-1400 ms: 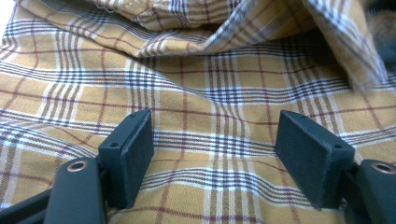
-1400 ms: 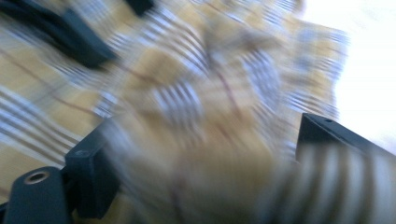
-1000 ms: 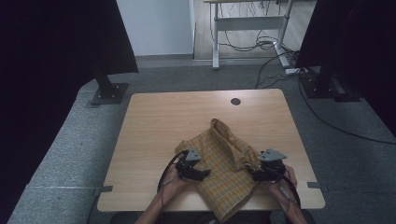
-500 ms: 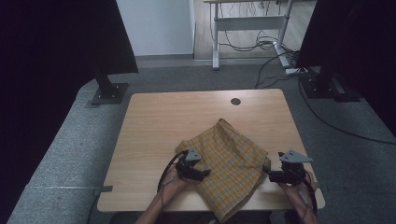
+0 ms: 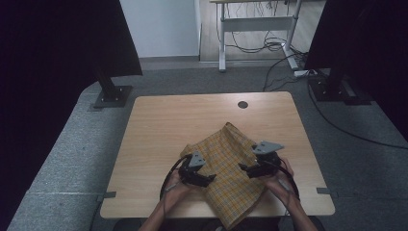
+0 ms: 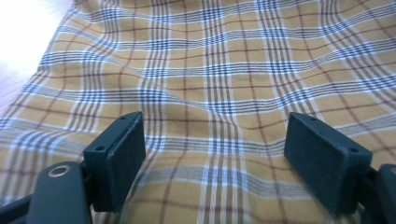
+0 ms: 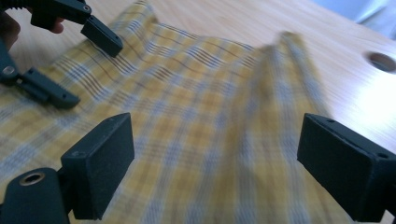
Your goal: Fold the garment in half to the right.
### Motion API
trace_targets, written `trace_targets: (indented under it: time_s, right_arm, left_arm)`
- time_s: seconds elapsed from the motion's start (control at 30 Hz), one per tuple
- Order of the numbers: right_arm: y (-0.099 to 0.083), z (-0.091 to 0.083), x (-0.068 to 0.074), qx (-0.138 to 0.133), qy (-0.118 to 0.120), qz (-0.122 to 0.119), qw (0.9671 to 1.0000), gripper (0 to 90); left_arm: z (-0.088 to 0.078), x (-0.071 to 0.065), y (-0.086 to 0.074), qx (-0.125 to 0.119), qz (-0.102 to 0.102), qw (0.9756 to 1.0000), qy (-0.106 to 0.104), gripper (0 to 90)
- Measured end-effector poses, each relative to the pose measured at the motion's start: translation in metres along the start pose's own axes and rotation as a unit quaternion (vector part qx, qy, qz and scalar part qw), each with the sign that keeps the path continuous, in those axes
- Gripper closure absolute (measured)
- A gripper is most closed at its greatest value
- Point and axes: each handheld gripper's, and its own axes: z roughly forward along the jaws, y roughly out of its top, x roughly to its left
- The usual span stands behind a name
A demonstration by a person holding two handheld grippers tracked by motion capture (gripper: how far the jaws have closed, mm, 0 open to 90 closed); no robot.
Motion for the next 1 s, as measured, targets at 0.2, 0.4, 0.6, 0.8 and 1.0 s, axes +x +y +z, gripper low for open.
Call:
trace_targets:
  time_s: [0.2, 0.4, 0.6, 0.8, 1.0]
  right_arm:
    - [0.021, 0.057, -0.005, 0.029, 0.048, -0.012, 0.9984, 9.3]
    - [0.012, 0.096, -0.022, 0.086, 0.05, -0.002, 0.995, 10.1]
    - [-0.004, 0.094, -0.041, 0.07, 0.065, 0.039, 0.9947, 13.6]
    - [-0.015, 0.086, -0.051, 0.044, 0.072, 0.051, 0.9951, 19.8]
    - [-0.009, 0.068, -0.046, 0.025, 0.059, 0.033, 0.9974, 13.9]
  left_arm:
    - [-0.002, 0.005, -0.01, -0.004, -0.025, 0.9997, -0.001, 20.0]
    - [0.002, 0.003, -0.013, 0.002, -0.026, 0.9996, 0.003, 20.0]
    - [0.005, 0.005, -0.015, 0.0, -0.04, 0.9992, -0.006, 20.2]
    - [0.006, 0.007, -0.017, -0.004, -0.053, 0.9985, -0.014, 20.2]
    - [-0.006, 0.008, -0.012, -0.024, -0.042, 0.9988, -0.004, 18.9]
